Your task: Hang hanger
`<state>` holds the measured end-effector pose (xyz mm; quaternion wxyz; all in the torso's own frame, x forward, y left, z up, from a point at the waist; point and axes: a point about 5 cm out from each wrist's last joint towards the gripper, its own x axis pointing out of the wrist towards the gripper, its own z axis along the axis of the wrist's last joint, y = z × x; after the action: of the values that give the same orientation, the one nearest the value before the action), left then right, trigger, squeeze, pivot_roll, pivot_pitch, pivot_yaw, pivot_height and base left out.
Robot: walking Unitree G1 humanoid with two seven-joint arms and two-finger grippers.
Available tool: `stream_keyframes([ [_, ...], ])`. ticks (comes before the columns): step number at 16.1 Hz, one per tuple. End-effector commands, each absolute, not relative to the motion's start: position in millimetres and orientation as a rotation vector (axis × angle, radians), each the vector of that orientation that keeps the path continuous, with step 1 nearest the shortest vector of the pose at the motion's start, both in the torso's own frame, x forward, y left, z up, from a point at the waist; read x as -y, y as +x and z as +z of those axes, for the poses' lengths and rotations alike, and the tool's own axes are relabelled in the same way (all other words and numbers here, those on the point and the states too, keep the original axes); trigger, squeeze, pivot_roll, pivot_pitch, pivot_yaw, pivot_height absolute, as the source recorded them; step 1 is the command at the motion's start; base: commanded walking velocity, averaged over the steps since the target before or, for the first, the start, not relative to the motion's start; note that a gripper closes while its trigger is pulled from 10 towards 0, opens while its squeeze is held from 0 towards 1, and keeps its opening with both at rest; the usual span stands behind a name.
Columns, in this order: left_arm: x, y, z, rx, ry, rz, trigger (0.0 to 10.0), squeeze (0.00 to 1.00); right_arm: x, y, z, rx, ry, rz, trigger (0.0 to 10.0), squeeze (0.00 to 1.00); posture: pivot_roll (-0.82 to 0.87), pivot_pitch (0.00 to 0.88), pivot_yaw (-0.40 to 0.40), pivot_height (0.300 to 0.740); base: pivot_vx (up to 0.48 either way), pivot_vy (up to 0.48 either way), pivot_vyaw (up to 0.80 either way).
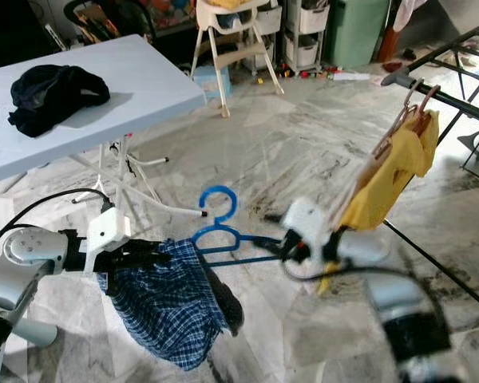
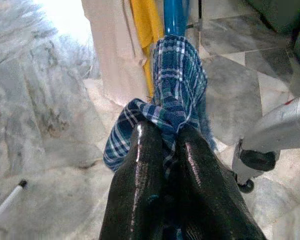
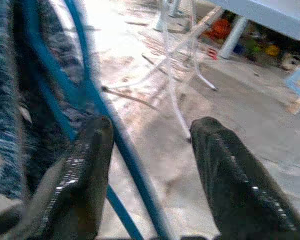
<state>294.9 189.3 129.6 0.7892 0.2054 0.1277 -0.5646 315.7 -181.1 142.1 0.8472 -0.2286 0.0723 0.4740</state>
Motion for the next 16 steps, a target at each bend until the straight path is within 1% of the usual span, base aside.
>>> stream_keyframes([
  [1,-196,299,138,-0.257,0.478,-1.187,0.0,0.00,181,321,147,-0.121,-0.499,0.976,10.0,1.00,-0.10,0.052,0.063,0.740,0.000,0.000,0.00],
  [3,-208,302,141,-0.268,0.484,-1.151,0.0,0.00,189,331,159,-0.070,-0.503,0.905,10.0,1.00,-0.10,0.051,0.063,0.740,0.000,0.000,0.00],
  [4,-208,302,141,-0.268,0.484,-1.151,0.0,0.00,189,331,159,-0.070,-0.503,0.905,10.0,1.00,-0.10,0.051,0.063,0.740,0.000,0.000,0.00],
  [6,-222,307,148,-0.246,0.495,-1.063,0.0,0.00,199,339,159,-0.033,-0.542,0.803,10.0,1.00,-0.10,0.050,0.059,0.740,0.000,0.000,0.00],
  [7,-233,312,154,-0.221,0.488,-0.983,0.0,0.00,202,343,161,-0.001,-0.527,0.720,10.0,1.00,-0.10,0.050,0.058,0.740,0.000,0.000,0.00],
  [9,-239,314,157,-0.199,0.478,-0.931,0.0,0.00,203,344,163,0.026,-0.509,0.675,10.0,1.00,-0.10,0.051,0.055,0.740,0.000,0.000,0.00],
  [10,-245,316,160,-0.172,0.476,-0.871,0.0,0.00,205,347,164,0.060,-0.475,0.603,10.0,1.00,-0.10,0.052,0.054,0.740,0.000,0.000,0.00],
  [13,-252,325,170,-0.099,0.465,-0.760,0.0,0.00,201,347,161,0.072,-0.399,0.587,10.0,1.00,-0.10,0.052,0.051,0.740,0.000,0.000,0.00],
  [16,-241,330,178,-0.034,0.438,-0.756,0.0,0.00,182,333,142,0.027,-0.308,0.692,10.0,1.00,-0.10,0.054,0.051,0.740,0.000,0.000,0.00],
])
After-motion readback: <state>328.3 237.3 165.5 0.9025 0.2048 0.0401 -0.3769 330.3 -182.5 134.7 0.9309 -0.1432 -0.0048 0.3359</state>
